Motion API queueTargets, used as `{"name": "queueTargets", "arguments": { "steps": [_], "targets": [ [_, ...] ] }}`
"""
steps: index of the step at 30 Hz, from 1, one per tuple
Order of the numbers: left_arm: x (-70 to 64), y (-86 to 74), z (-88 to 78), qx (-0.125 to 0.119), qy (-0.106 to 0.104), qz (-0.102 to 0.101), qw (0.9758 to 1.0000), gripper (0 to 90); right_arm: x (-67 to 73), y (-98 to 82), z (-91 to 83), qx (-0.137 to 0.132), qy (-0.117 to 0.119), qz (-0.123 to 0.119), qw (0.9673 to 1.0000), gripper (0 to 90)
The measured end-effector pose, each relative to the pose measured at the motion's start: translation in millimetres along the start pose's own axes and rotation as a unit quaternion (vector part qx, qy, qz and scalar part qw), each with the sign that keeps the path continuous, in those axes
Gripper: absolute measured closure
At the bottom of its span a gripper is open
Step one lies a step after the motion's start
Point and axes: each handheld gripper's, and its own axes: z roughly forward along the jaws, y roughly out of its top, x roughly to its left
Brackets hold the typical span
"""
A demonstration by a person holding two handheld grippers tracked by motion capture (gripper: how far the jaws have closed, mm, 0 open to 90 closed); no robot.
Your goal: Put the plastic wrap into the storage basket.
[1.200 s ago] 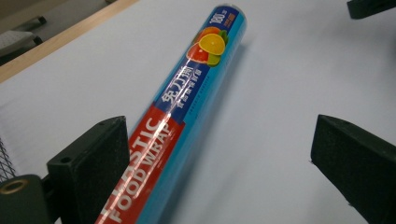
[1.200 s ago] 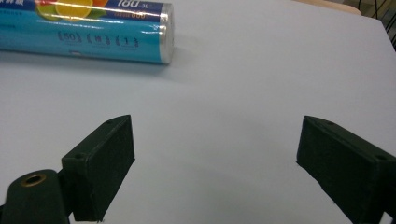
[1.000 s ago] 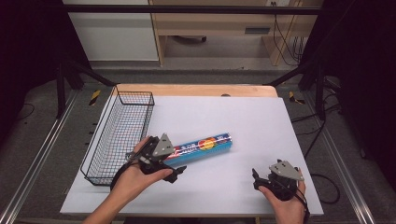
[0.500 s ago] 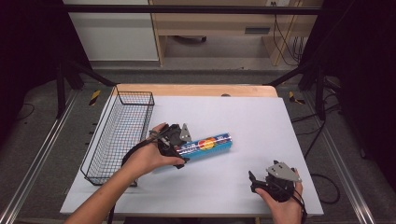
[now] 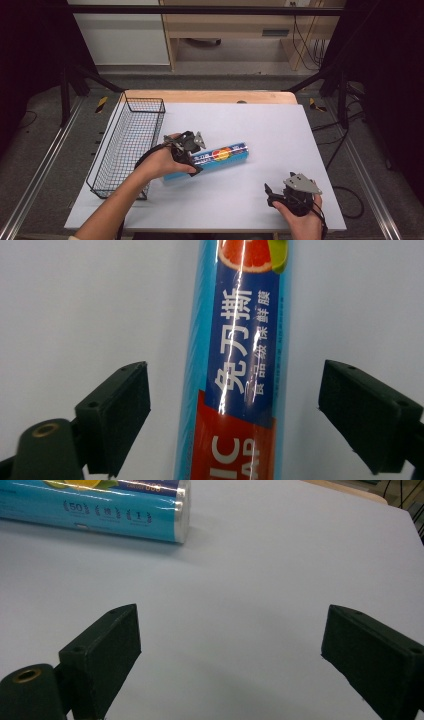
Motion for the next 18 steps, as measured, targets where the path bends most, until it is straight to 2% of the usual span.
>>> {"name": "queueTargets", "arguments": {
  "steps": [3,9,10,18],
  "targets": [
    [1.9,1.8,12.3,0.019,-0.018,-0.003,0.9997,19.9,-0.5,-0.4,0.9,0.004,0.007,0.002,1.0000,9.1],
    [2.3,3.1,21.2,0.028,-0.021,-0.006,0.9994,19.5,-1.0,-0.6,2.7,0.005,0.013,0.002,0.9999,9.1],
    [1.3,4.5,23.8,0.035,-0.022,0.001,0.9991,19.5,-0.6,-0.6,2.8,0.005,0.014,0.003,0.9999,9.1],
    [-0.7,7.7,28.8,0.040,-0.025,0.004,0.9989,20.2,-0.6,-0.9,3.1,0.009,0.017,0.004,0.9998,9.4]
  ]
}}
